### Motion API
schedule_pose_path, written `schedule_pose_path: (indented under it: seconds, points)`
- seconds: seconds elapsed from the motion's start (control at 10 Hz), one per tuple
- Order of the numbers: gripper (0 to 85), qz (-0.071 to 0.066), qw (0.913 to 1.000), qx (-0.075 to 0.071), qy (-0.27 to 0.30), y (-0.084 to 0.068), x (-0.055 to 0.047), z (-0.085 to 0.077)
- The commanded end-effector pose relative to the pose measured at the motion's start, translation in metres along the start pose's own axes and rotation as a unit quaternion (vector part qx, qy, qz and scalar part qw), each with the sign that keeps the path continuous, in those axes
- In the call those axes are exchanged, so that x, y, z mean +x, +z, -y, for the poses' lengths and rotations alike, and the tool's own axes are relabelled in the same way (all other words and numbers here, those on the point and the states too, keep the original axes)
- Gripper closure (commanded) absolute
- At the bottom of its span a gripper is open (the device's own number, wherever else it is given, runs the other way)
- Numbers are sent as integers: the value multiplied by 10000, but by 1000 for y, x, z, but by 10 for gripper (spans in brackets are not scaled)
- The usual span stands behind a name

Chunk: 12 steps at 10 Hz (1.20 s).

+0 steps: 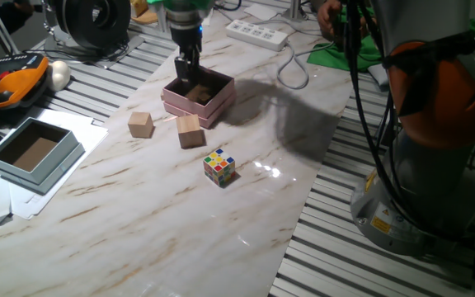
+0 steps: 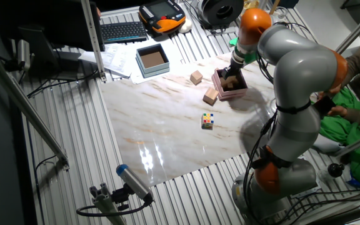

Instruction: Take everything out of the gift box

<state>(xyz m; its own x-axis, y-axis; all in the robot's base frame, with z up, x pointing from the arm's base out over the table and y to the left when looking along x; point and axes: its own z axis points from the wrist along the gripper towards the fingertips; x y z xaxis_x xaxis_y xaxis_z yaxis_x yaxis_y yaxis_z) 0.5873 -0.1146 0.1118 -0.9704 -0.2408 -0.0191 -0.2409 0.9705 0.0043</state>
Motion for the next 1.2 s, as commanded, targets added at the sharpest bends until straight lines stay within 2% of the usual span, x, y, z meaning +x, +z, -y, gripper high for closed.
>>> schedule_pose_path:
  seconds: [0.0, 0.2, 0.4, 0.5, 0.8, 1.1]
  points:
    - [170, 1, 10000, -10, 33, 4, 2, 2]
    - [170, 92, 9999, -28, 41, 18, 12, 6]
    - [170, 115, 9998, 8, 148, 26, 19, 3]
    - [170, 168, 9997, 83, 138, 31, 20, 3]
    - [170, 244, 9996, 126, 83, 47, 24, 4]
    - [170, 239, 9996, 117, 68, 51, 25, 4]
